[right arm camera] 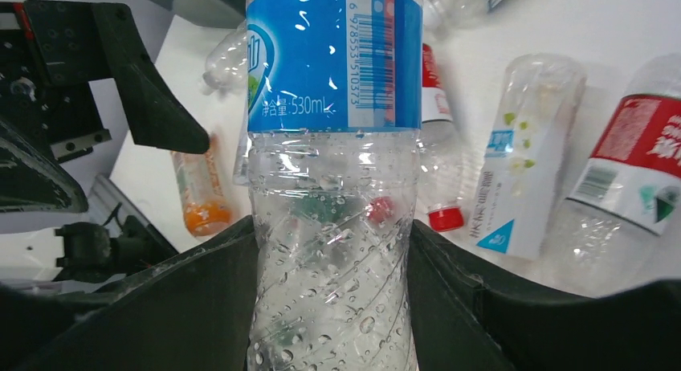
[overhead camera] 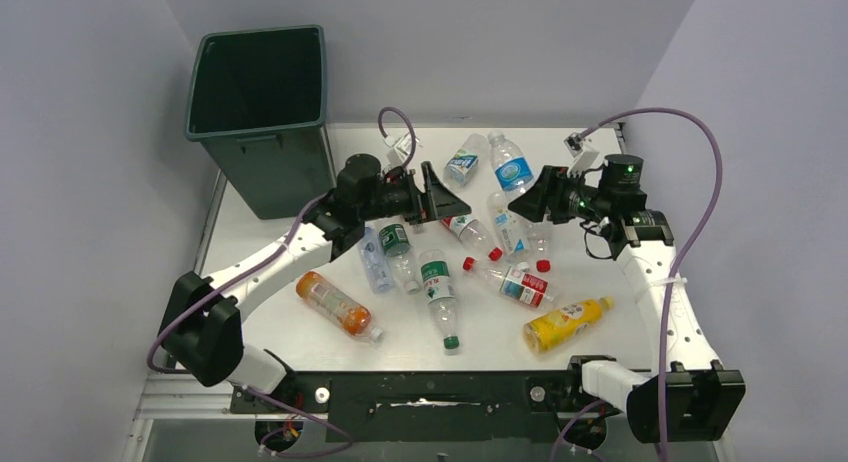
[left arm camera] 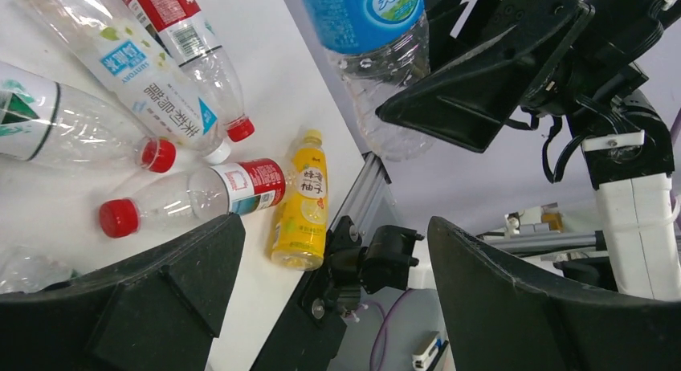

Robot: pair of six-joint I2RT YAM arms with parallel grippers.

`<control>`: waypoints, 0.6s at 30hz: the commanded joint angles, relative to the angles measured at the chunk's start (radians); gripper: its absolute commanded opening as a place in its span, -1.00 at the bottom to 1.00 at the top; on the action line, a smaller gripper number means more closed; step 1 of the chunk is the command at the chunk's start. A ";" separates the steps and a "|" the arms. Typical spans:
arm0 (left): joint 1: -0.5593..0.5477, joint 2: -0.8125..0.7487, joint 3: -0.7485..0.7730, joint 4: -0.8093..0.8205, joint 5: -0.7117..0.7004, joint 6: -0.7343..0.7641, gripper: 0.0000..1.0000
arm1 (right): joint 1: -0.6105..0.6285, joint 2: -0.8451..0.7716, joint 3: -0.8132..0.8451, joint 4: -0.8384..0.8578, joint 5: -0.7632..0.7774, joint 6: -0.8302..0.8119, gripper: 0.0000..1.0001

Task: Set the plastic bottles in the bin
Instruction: Pick up the plastic bottle at the center of the board.

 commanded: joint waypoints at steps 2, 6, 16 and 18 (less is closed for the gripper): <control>-0.112 -0.080 0.058 0.037 -0.288 -0.028 0.71 | 0.025 -0.072 -0.035 0.142 -0.098 0.129 0.20; -0.160 -0.120 0.080 -0.056 -0.471 -0.064 0.71 | 0.050 -0.068 -0.023 0.162 -0.101 0.153 0.19; -0.184 -0.156 0.132 -0.070 -0.640 -0.073 0.71 | 0.175 -0.090 0.044 0.143 -0.060 0.212 0.18; -0.184 -0.142 0.143 -0.059 -0.636 -0.070 0.71 | 0.212 -0.096 0.053 0.145 -0.036 0.225 0.18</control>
